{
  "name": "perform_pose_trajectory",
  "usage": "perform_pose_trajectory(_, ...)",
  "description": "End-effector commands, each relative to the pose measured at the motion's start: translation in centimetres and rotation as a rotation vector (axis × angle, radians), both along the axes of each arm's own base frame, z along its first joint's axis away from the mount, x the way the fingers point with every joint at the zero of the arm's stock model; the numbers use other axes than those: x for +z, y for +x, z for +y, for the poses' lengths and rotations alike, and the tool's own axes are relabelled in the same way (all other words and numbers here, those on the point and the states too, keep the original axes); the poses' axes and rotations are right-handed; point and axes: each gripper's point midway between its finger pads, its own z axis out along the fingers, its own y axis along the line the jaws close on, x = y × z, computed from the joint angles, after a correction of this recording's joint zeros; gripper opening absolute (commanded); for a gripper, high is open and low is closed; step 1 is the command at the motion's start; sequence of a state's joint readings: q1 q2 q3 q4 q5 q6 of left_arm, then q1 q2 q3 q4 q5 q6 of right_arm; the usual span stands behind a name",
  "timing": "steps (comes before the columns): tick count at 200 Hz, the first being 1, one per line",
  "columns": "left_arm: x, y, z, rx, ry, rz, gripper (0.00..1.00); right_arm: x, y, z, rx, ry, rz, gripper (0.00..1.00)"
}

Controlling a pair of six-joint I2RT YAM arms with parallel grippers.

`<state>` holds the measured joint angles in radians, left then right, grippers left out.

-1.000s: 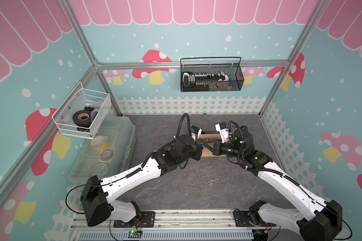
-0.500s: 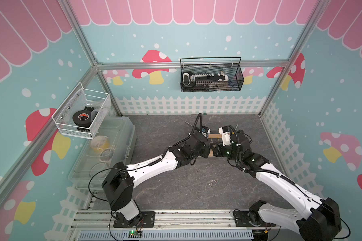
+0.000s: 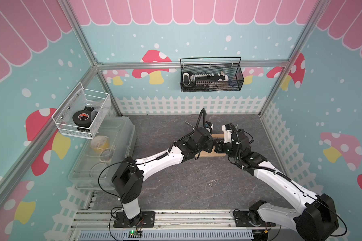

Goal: Hang the necklace on the jewelry display stand
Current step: Hang the necklace on the stand.

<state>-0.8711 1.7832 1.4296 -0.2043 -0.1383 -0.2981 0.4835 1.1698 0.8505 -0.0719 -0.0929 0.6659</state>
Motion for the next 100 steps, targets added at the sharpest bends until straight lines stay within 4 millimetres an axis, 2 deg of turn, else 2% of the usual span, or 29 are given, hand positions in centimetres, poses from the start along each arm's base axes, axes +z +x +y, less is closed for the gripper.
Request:
perform_pose_trajectory(1, -0.2, 2.0, 1.2, 0.057, 0.050, -0.019, 0.00, -1.2, 0.5, -1.3, -0.050, -0.027, 0.019, 0.01)
perform_pose_trajectory(33, -0.6, 2.4, 0.9, 0.058, 0.068, -0.012, 0.00, -1.9, 0.9, -2.1, -0.075, -0.025, 0.029, 0.01)
perform_pose_trajectory(100, -0.9, 3.2, 0.9, 0.087, 0.101, -0.009, 0.00, -2.9, 1.7, -2.4, -0.100, -0.019, 0.036, 0.03)
